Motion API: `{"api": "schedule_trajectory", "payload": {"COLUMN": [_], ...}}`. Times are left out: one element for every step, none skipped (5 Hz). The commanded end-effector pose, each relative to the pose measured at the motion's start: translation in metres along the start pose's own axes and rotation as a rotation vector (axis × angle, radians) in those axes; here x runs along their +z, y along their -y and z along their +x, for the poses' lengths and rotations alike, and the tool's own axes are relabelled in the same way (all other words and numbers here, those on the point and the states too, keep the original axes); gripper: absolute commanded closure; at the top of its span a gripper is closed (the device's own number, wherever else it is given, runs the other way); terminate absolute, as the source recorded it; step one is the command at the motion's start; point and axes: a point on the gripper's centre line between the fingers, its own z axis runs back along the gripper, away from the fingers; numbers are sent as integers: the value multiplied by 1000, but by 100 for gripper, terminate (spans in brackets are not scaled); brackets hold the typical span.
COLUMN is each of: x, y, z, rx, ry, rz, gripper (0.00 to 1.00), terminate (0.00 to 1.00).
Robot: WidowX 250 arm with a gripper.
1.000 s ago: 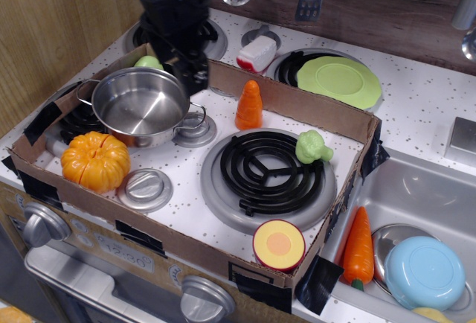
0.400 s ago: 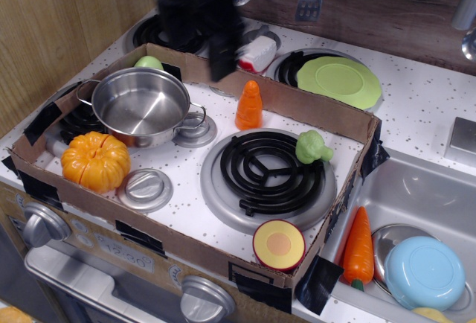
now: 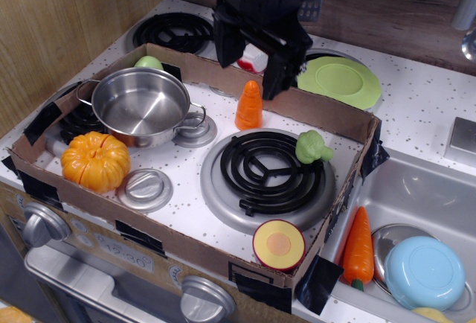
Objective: Put broccoli in pot
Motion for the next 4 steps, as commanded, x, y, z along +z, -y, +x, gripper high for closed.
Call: {"api": "schedule_trajectory", "payload": {"x": [-9, -11, -9, -8], "y": [22, 39, 46, 44], "z": [14, 10, 10, 16], "rx": [57, 112, 104, 62], "ry": [110, 125, 139, 144], "rz": [21, 9, -15, -76], "gripper": [0, 0, 0, 0], "terminate": [0, 0, 0, 0]}}
